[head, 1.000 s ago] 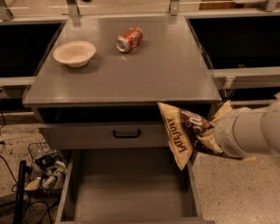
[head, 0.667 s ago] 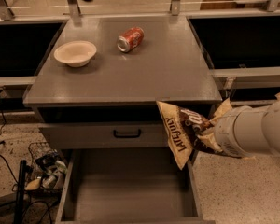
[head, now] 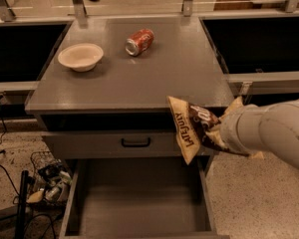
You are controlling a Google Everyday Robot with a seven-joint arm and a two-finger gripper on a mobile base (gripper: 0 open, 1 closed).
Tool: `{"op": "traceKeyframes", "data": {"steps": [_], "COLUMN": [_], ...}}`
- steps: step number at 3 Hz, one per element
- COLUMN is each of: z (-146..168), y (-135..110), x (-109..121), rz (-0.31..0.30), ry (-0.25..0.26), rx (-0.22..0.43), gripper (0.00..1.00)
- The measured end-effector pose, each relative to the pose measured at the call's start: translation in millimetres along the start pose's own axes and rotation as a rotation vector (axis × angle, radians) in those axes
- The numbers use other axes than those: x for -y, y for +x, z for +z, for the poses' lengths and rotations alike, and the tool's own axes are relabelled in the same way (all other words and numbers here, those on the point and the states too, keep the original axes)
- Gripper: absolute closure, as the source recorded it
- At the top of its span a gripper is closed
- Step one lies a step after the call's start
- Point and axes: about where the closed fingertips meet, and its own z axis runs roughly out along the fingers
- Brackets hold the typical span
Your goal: Pick brown chip bag from middle drawer and place on counter
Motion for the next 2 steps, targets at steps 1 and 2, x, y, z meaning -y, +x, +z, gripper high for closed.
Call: {"op": "traceKeyframes", "data": {"steps": [1, 2], "z": [5.4, 2.5], "y": [-23.1, -32.0], "x": [36.7, 50.9], "rz": [0.025, 0.033], "ry": [0.083, 0.119], "rx": [0.025, 0.036], "gripper": [1.00, 1.00]}}
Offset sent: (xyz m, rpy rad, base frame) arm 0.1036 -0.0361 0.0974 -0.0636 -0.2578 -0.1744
